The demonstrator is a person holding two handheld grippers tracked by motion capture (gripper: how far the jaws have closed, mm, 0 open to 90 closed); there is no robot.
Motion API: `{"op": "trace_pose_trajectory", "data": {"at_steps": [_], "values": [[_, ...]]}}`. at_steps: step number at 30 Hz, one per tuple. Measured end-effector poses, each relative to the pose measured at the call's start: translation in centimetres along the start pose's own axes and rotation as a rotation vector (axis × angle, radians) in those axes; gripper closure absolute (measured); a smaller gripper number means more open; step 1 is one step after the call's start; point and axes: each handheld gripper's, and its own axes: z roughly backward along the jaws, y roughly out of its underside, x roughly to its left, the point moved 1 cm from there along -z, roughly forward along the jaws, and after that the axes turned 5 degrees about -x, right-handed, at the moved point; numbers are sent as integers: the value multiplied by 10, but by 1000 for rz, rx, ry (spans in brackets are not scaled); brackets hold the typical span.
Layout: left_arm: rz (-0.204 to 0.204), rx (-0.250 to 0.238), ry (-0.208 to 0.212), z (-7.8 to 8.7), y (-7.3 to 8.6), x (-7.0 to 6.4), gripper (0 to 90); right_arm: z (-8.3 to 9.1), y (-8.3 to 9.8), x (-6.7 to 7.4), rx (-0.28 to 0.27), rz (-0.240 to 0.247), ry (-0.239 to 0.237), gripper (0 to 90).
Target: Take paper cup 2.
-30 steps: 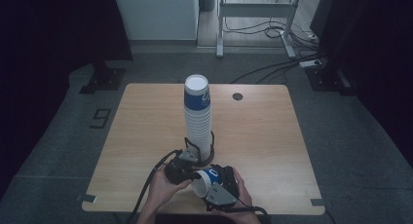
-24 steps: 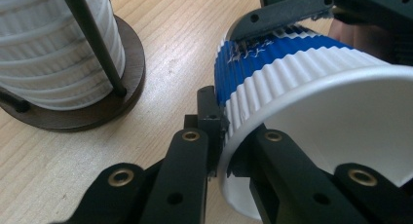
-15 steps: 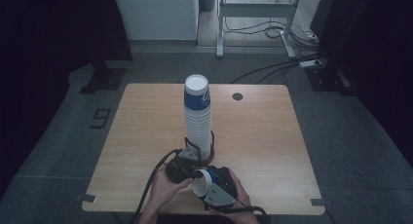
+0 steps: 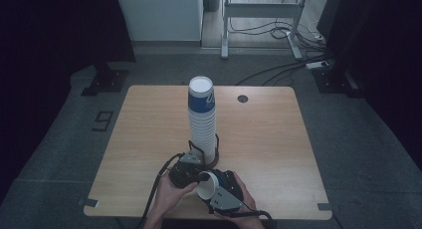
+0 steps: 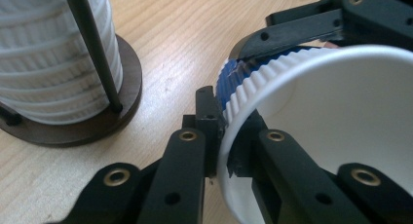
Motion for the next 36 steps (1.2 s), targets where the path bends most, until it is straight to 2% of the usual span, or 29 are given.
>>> {"op": "trace_pose_trajectory", "data": {"at_steps": [2,4,8,10,13,14,15,16,20,23,25,28,31,32,35,36], "values": [[18,-35,-3,2,1,1,782,1,1,-2,-2,-16,4,171],[12,-62,-5,4,3,1,771,1,1,-3,-11,-35,4,172],[26,-92,-10,5,5,3,720,1,1,-4,-14,-53,6,173],[36,-134,-10,6,7,3,653,1,2,-5,-18,-77,2,175],[30,-156,-15,7,9,3,567,2,3,-6,-24,-94,6,175],[27,-164,-27,7,9,3,567,2,3,-7,-32,-109,3,175],[31,-185,-41,8,10,3,516,4,5,-9,-35,-125,7,175],[31,-185,-41,8,10,3,489,4,5,-9,-35,-125,7,175],[20,-230,-59,10,13,4,438,5,7,-12,-37,-159,7,175],[25,-257,-48,11,16,4,359,6,9,-14,-40,-184,20,175],[24,-273,-43,11,17,4,336,7,10,-16,-42,-197,25,175],[27,-309,-67,14,20,5,298,7,12,-18,-35,-223,31,175],[44,-355,-57,18,24,8,275,7,16,-22,-37,-261,45,175],[39,-373,-76,20,28,10,261,8,20,-25,-33,-282,65,175],[42,-387,-92,21,32,13,260,9,23,-28,-26,-305,81,175],[40,-396,-103,22,35,15,254,11,26,-31,-25,-331,87,175]]}}
